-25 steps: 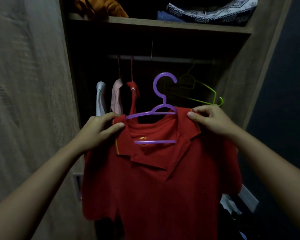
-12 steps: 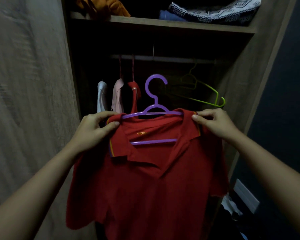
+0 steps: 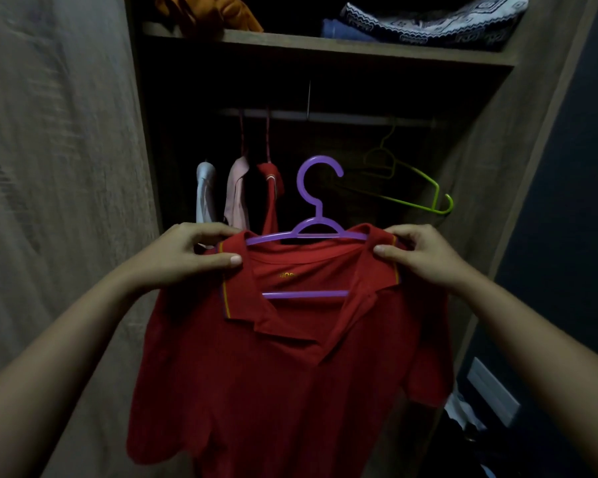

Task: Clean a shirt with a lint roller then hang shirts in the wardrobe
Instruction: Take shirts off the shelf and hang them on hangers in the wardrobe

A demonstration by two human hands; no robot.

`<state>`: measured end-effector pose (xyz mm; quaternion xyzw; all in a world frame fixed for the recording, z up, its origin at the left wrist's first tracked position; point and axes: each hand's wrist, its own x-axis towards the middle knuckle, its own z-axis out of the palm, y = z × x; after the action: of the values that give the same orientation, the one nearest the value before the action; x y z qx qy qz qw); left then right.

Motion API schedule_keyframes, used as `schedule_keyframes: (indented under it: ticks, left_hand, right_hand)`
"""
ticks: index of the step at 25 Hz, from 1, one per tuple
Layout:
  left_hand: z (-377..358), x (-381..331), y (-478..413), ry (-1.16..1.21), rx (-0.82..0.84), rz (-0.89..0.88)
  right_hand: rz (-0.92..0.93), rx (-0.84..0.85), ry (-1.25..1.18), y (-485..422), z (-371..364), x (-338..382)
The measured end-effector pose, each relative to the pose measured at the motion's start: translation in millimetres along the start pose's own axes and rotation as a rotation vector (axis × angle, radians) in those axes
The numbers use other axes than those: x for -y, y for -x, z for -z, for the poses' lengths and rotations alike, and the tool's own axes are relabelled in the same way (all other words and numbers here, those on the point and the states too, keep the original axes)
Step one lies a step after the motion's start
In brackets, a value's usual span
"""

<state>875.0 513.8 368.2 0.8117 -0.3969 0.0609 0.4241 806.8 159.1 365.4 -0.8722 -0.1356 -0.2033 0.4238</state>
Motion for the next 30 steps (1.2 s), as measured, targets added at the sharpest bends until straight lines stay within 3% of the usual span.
schedule_keyframes:
  ticks: [3, 8, 13, 15, 18, 20, 25, 30]
  left_hand:
    - [2.7, 2.1, 5.4, 0.052, 0.081, -0.006]
    - [-4.5, 2.6, -0.3, -0.106, 0.024, -0.035]
    - [-25.8, -1.7, -4.1, -0.176, -0.247, -0.001]
    - [-45.2, -8.1, -9.7, -0.257, -0.353, 0.021]
    - [-80.5, -21.4, -25.5, -0.367, -0.433, 0.067]
    - [-102.7, -27.1, -38.2, -0.409, -0.45, 0.098]
    - [-119.4, -36.1, -72.2, -0.429, -0.187, 0.203]
    - [-79.8, -18.4, -127.1, -0.378, -0.374, 0.281]
  right_hand:
    - [-0.021, 0.073, -0.082, 3.0, 0.4, -2.6]
    - [-0.04, 0.103, -0.081, -2.3, -3.9, -3.0]
    - [0.01, -0.162, 0.169, -11.4, -11.9, -1.0]
    - [-0.052, -0.137, -0.022, -15.3, -32.3, 6.6]
    - [-0.359, 0.029, -0.482, -22.6, -66.9, 20.1]
    - [-0.457, -0.031, -0.665, -32.9, -73.1, 21.3]
    - [-0.557, -0.138, -0.639, -63.1, -60.5, -2.6]
    - [-0.524, -0.175, -0.485, -92.6, -40.1, -22.6]
